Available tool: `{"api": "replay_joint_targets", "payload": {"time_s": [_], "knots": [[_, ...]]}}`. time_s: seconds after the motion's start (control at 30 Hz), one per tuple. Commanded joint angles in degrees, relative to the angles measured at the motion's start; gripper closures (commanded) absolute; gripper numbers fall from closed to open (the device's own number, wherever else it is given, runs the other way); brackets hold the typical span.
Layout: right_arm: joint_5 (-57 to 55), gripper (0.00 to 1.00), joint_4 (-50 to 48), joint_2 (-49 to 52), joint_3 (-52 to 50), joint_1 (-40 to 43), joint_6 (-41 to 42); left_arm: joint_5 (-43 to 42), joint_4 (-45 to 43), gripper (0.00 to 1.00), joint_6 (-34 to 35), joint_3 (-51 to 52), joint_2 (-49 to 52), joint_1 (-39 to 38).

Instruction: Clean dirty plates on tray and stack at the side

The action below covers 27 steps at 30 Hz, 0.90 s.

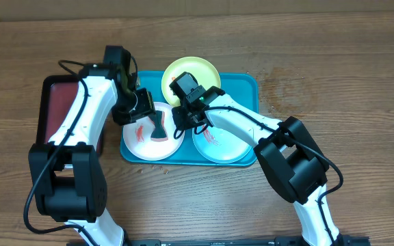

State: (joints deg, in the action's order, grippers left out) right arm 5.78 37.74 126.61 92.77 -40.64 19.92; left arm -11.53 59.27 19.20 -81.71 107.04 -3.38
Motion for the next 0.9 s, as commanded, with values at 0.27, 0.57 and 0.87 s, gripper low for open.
{"api": "replay_joint_targets", "payload": {"time_s": [0.27,0.57,0.87], "knots": [[0.3,0.85,-0.2,0.9,0.2,0.1,0.3,-8.9,-12.7,0.48,-0.8,9.7,0.9,-0.9],[0.3,0.85,-0.2,0.9,0.2,0.1,0.3,-3.6,-15.7,0.59,2.1,11.9,1.0,-2.1],[0.3,0.85,-0.2,0.9,0.2,0.1,0.3,-3.0,-16.4,0.60,2.1,13.1,1.3,-2.6]]}}
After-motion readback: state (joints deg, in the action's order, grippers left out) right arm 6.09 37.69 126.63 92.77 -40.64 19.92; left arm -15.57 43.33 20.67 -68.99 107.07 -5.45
